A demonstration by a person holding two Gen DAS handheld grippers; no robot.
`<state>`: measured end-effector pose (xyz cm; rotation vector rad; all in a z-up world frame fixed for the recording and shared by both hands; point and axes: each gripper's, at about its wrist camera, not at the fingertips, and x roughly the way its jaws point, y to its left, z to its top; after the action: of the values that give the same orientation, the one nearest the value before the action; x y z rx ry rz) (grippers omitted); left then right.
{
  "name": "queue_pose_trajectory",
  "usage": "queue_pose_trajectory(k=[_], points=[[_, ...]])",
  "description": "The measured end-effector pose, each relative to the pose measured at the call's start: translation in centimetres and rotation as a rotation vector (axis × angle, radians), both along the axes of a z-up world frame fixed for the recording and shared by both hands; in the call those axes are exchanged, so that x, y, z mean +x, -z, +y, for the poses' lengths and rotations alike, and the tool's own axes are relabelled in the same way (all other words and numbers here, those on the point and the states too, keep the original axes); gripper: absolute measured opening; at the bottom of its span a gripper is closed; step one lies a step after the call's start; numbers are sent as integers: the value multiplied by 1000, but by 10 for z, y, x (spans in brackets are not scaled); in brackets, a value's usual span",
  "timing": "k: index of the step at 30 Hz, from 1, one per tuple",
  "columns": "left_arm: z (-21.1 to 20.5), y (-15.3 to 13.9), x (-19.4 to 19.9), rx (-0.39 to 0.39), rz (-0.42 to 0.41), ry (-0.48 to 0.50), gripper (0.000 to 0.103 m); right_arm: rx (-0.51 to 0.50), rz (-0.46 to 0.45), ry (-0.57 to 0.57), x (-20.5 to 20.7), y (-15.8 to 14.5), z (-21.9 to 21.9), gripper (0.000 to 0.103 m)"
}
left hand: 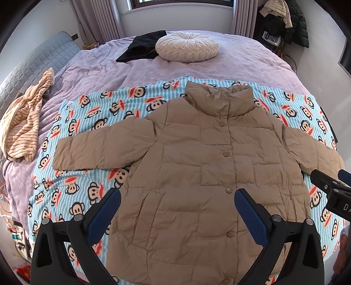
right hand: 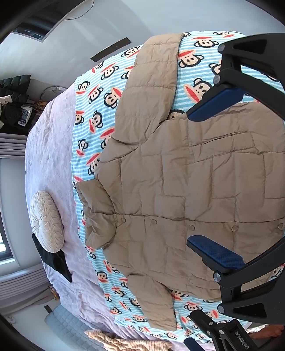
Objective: Fold large clothes
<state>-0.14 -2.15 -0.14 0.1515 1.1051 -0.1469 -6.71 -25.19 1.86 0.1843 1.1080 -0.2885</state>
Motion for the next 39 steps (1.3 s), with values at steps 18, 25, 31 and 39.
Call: queue_pose_trajectory(k=[18,25,31,39], points=[[1,2,2,0,2,-3,103,3,5,-2,4,3,-3,103],[-1,2,2,1,3,-4,103,3,6,-1,4,3,-3,103],[-1,2,2,1,4,-4,103,3,7,-3,4,3,-3,103],[-1,2,3,1,3,-5,103,4,6,-2,4,3,-3,103]])
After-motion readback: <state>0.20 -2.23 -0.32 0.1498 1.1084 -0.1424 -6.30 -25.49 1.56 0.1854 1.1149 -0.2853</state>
